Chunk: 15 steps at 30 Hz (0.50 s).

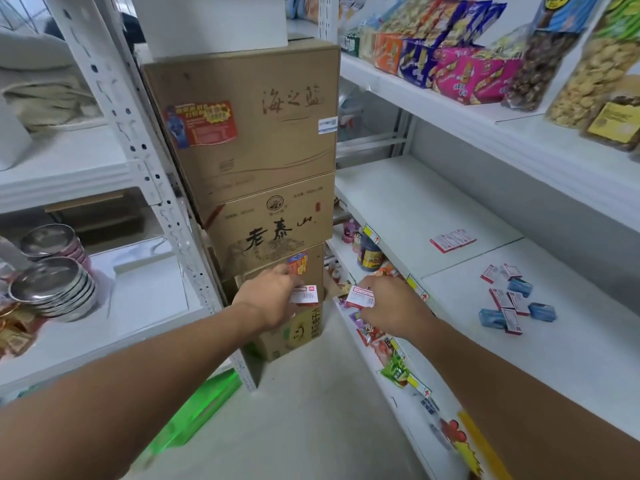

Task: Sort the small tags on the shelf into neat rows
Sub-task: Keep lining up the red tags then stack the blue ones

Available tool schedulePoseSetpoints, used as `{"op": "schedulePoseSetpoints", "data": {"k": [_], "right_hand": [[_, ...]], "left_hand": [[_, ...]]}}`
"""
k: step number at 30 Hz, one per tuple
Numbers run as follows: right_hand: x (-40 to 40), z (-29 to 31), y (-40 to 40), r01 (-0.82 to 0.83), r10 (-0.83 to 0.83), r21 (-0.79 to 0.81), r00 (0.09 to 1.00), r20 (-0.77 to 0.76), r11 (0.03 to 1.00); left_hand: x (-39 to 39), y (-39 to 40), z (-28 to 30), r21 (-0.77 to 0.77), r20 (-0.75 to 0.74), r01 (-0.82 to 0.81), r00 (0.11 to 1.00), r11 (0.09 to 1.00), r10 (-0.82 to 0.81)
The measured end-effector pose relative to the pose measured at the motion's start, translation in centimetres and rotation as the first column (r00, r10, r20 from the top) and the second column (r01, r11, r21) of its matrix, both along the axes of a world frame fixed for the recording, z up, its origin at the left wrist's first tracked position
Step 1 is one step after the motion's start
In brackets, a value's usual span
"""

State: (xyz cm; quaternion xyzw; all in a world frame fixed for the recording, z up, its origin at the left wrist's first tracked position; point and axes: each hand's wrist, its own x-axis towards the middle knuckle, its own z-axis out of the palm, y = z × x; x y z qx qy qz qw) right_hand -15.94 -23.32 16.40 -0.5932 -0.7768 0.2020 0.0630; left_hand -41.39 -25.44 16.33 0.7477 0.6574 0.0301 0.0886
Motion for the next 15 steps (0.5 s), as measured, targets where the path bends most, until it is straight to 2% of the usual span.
{"op": "schedulePoseSetpoints", "data": {"k": [7,15], "right_hand": [[0.0,0.0,0.2,0.008,-0.008,-0.007,1.0,0.003,1.0],[2.0,-0.1,3.2,-0.035,0.036,0.024,0.999,-0.007,0.999]], "left_hand": [[0.0,1.0,0.2,-0.008,0.031,0.023,0.999,1.0,-0.023],[2.5,2.0,-0.3,-0.07,0.083,-0.064,0.994,0.995,0.07]]}}
